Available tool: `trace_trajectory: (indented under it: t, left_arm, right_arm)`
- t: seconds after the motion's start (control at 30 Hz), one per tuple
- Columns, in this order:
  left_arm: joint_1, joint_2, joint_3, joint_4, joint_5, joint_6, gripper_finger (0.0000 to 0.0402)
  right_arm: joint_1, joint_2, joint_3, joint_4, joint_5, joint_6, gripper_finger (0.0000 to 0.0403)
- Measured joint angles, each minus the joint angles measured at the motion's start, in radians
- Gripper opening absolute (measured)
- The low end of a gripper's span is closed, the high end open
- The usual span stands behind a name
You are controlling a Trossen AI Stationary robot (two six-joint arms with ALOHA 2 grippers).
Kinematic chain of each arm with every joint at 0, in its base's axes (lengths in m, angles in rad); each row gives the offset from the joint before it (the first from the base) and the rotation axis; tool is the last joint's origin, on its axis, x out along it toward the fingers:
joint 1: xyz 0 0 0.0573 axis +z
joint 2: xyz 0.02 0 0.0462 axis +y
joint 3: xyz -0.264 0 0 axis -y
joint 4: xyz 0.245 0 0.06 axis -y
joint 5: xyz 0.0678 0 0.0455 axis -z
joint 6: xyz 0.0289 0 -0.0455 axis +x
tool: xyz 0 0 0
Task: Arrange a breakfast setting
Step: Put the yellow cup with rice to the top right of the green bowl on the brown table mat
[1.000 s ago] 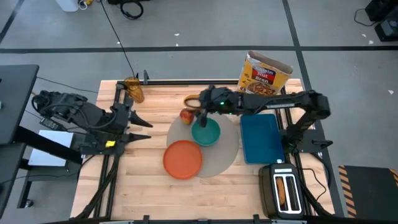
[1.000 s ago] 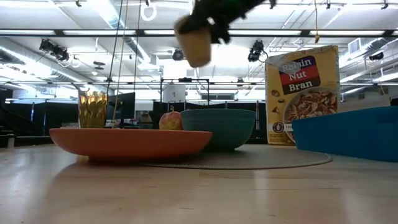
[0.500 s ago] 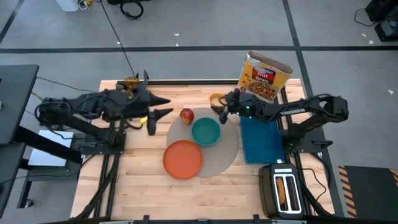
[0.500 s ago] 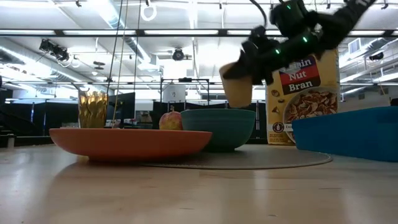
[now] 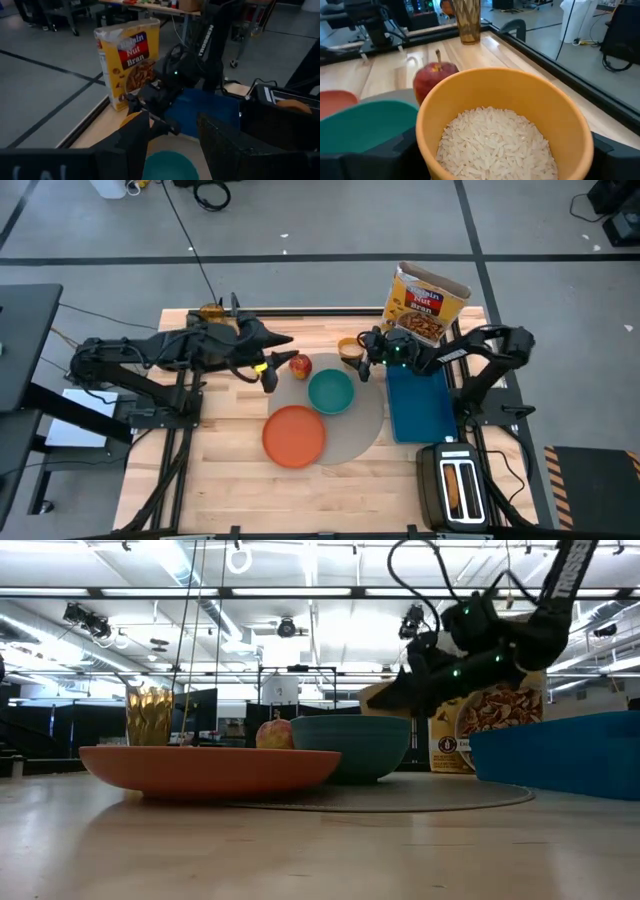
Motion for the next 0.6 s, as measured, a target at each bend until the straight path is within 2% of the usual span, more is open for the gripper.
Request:
trace_trajectory:
  t: [0.3, 0.5, 0.6]
  left_arm:
    - [0.004, -0.007, 0.001, 0.072, -0.006, -0.023, 0.0172]
    - [0.027, -0.006, 0.002, 0.071, -0.021, -0.048, 0.0172]
    - [0.040, -0.007, 0.002, 0.070, -0.020, -0.048, 0.0172]
  right_arm:
    - [-0.029, 0.175, 0.000, 0.212, -0.036, -0.029, 0.0328]
    - [-0.045, 0.203, 0.000, 0.211, -0.040, -0.072, 0.0328]
    - [-0.045, 0.203, 0.000, 0.211, -0.041, -0.082, 0.0344]
